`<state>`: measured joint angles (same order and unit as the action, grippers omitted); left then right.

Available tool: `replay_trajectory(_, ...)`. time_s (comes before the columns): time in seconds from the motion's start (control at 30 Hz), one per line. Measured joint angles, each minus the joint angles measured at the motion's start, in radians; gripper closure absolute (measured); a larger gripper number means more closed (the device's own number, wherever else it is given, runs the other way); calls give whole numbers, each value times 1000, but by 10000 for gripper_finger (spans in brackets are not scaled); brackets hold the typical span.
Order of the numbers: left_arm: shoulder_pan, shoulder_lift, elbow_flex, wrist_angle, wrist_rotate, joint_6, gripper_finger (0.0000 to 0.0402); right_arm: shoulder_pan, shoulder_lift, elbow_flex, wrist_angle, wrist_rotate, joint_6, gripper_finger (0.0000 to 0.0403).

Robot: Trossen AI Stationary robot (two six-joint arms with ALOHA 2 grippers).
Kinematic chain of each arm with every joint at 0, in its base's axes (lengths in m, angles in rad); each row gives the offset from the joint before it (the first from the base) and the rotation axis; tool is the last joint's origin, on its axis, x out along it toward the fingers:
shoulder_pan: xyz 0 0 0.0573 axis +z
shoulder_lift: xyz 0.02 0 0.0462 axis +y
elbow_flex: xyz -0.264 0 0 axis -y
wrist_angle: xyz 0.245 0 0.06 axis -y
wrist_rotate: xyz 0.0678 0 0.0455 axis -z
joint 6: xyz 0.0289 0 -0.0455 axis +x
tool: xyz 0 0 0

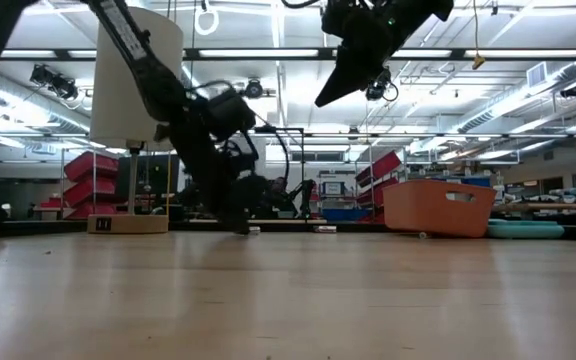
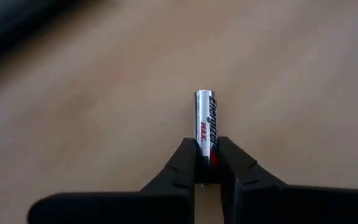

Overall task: Sort batteries
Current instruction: Put the silver battery into the yellow bin

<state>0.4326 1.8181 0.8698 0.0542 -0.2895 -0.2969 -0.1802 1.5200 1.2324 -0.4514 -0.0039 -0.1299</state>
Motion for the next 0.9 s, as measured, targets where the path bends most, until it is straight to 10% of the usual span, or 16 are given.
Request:
replay_trajectory(0.47, -371, -562, 0, -539, 183, 14, 378, 29, 0, 0, -53, 197, 3, 403)
replay_trajectory(0.63, -640, -709, 14, -768, 417, -223, 371, 29, 0, 0, -37, 196, -1, 403)
replay_trajectory(0.9, -995, -681, 165, -1023, 413, -663, 377, 29, 0, -26, 49, 193, -2, 403)
